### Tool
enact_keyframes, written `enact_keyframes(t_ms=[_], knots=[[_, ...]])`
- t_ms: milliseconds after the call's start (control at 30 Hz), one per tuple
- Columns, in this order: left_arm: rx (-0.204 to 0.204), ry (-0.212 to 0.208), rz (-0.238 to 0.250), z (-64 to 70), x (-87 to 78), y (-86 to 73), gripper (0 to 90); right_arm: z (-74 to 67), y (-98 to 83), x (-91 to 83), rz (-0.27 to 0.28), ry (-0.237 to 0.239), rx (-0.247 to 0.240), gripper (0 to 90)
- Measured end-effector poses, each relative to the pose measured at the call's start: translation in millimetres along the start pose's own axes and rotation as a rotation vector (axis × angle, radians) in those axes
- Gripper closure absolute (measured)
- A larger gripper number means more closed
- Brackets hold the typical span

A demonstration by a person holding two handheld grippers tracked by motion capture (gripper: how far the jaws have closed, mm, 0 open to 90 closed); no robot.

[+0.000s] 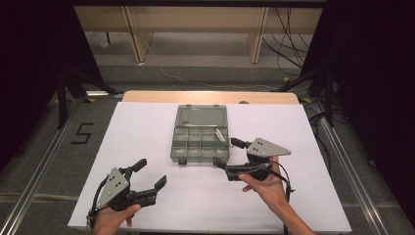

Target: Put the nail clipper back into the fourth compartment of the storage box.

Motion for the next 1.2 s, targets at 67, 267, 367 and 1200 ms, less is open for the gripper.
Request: enact_keyframes(t_ms=[67, 267, 367, 1200], knots=[[-0.001, 0.0, -0.002, 0.1, 0.4, -0.2, 15.6, -1.5, -1.8, -1.8, -0.002, -0.001, 0.009, 15.9], [0.0, -0.001, -0.002, 0.1, 0.0, -0.2, 15.6, -4.0, -6.9, -9.2, 0.006, 0.009, 0.009, 15.9], [0.0, -0.003, -0.003, 0.3, -0.1, -0.3, 15.6, -4.9, -9.0, -13.5, 0.001, 0.005, 0.014, 15.9], [0.0, -0.013, -0.013, 2.0, 0.7, -1.3, 15.6, -1.0, -44.9, -51.0, -0.016, -0.058, 0.04, 15.8]])
Point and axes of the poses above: each handheld gripper's, and its own axes: x roughly forward along the jaws, y roughly out of its top, z roughly to its right, the point moved 2 cm from there along x, roughly forward along the jaws, and after that the axes turned 5 degrees about -y, right-handed, at the moved point
